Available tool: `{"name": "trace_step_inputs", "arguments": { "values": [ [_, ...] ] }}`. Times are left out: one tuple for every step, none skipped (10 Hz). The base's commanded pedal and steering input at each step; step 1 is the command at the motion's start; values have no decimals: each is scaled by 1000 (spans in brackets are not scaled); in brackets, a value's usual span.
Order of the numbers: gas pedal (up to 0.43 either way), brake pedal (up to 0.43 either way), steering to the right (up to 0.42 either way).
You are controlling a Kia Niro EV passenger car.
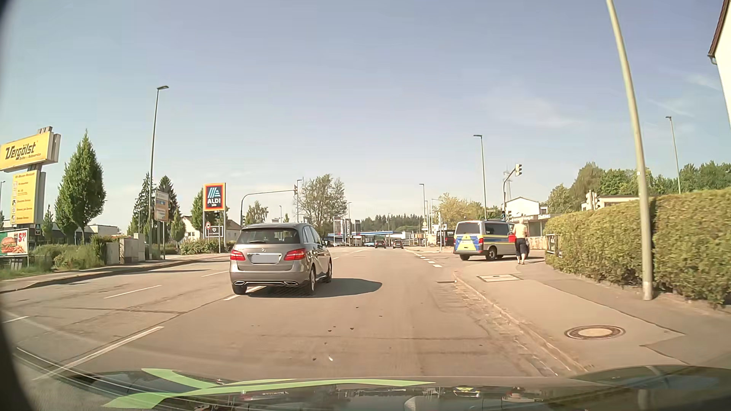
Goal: Follow the waypoints while adhering to traffic rules and regulations
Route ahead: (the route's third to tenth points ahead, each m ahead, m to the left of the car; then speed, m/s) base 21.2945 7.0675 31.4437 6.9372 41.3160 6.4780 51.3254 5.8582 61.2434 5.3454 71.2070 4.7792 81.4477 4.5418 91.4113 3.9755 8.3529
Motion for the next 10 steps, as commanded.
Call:
{"name": "trace_step_inputs", "arguments": {
  "values": [
    [118,0,-3],
    [118,0,-4],
    [118,0,-4],
    [118,0,-4],
    [118,0,-4],
    [118,0,-4],
    [118,0,-4],
    [118,0,-4],
    [118,0,-4],
    [130,0,-4]
  ]
}}
